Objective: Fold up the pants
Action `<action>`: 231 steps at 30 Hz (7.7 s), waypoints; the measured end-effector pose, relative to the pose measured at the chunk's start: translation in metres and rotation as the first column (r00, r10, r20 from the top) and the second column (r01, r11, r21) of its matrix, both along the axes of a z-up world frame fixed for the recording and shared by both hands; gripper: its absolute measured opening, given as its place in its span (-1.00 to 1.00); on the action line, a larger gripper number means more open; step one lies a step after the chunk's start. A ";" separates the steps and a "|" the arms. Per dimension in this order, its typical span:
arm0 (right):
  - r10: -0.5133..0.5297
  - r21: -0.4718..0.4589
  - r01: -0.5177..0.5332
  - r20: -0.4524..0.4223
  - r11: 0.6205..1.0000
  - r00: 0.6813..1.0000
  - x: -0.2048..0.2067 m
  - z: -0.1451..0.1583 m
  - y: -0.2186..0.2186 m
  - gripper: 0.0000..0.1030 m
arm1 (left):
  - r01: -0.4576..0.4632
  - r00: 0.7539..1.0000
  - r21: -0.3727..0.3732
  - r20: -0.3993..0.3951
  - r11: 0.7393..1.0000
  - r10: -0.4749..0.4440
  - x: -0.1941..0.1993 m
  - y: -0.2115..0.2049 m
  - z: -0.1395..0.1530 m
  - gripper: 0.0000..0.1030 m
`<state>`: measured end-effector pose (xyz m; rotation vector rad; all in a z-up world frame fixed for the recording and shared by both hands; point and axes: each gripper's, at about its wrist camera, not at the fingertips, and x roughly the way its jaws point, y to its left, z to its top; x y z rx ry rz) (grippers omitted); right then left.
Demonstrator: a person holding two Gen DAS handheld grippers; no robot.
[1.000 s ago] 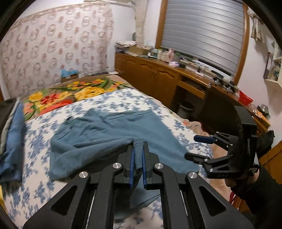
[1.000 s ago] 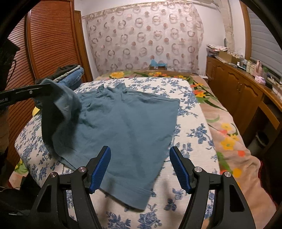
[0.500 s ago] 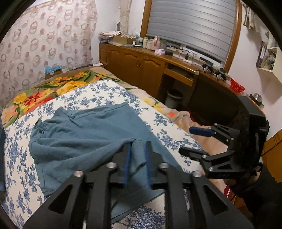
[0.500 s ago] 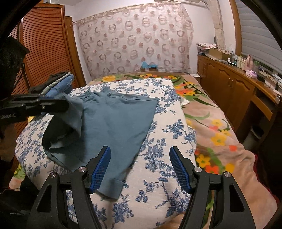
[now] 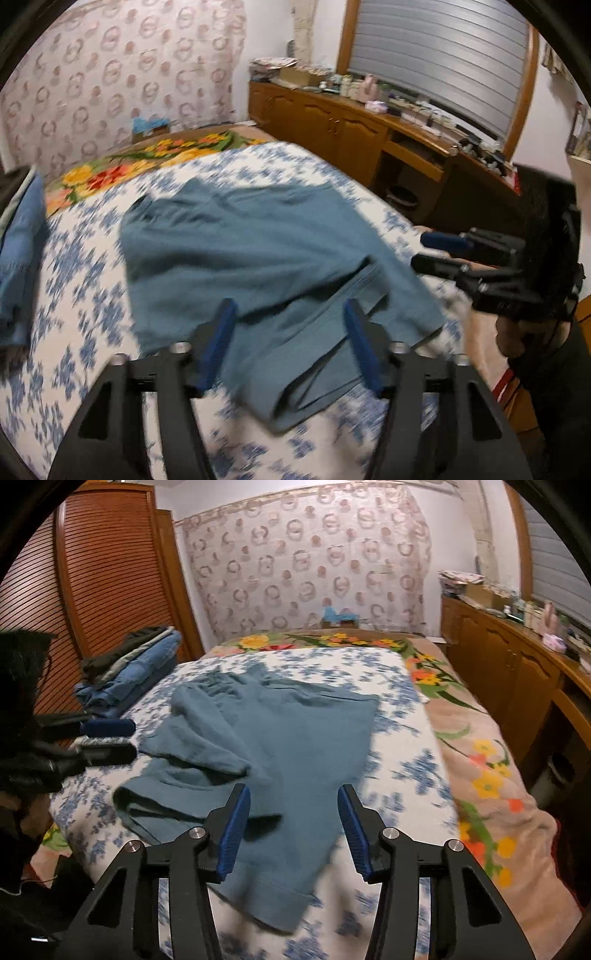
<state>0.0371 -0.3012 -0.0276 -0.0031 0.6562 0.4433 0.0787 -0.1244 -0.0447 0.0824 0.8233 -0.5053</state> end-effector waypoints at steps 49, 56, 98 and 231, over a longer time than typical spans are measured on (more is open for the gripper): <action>0.034 0.033 -0.032 -0.080 0.999 0.996 -0.035 0.005 -0.007 -0.85 | -0.079 0.994 0.002 0.074 0.997 0.079 -0.023 0.032 -0.012 0.53; 0.003 0.036 0.002 -0.138 0.999 0.990 -0.036 -0.008 -0.018 -0.85 | -0.094 0.993 -0.011 0.071 0.996 0.094 -0.019 0.031 -0.015 0.53; 0.247 -0.078 -0.252 -0.063 0.965 0.967 0.047 0.001 0.085 -0.21 | -0.276 0.949 -0.046 0.144 0.960 0.280 -0.003 0.099 -0.013 0.53; -0.069 -0.144 0.054 -0.099 0.988 0.993 0.111 -0.006 -0.014 -0.50 | -0.098 0.995 0.081 -0.011 0.992 0.100 0.049 0.019 -0.055 0.55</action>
